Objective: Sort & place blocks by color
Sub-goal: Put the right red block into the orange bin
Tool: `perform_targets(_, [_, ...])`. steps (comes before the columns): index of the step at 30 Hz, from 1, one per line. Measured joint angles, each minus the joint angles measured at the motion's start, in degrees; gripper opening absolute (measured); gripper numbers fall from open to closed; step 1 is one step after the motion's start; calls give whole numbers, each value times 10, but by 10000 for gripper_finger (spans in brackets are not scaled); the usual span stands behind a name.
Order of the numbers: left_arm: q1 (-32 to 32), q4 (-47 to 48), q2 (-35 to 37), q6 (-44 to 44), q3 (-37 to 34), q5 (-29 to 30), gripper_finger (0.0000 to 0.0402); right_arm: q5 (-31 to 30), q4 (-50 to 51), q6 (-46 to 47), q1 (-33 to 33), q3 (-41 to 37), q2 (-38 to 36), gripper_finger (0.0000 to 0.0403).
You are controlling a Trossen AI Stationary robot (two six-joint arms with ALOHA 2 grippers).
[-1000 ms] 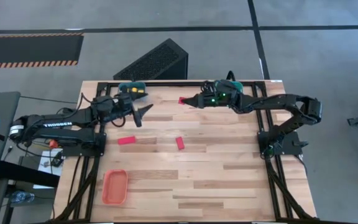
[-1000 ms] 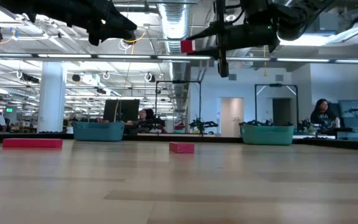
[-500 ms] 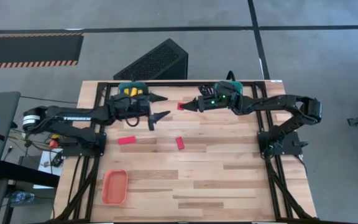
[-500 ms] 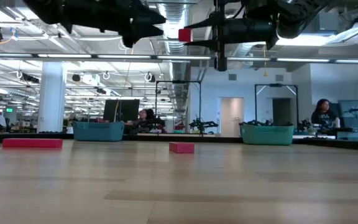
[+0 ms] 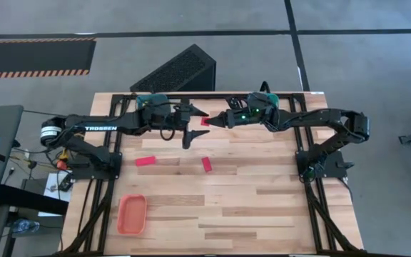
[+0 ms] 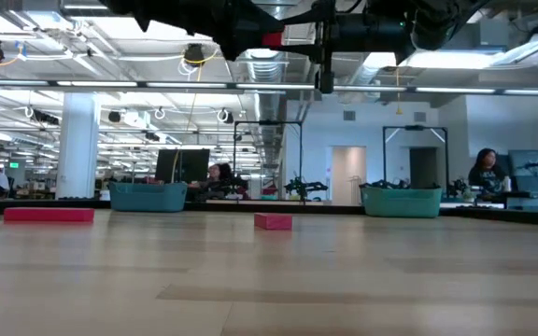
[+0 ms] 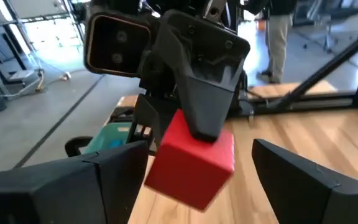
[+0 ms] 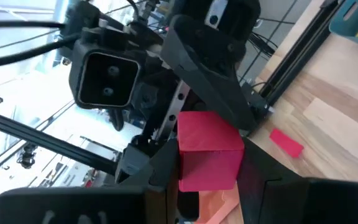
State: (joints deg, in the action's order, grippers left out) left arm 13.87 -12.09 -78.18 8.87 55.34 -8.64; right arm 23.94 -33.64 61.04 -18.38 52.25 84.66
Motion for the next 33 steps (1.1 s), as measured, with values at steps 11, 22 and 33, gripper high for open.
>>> perform_targets(11, [-18, 91, 4, 118, 32, 25, 108, 3, 15, -2, 1, 0, 0, 118])
perform_targets(22, [-48, 209, 49, 40, 33, 114, 108, -53, 31, -55, 10, 2, 17, 159])
perform_targets(33, [-122, 656, 206, -234, -4, 141, 108, -163, 108, -12, 64, 7, 144, 191])
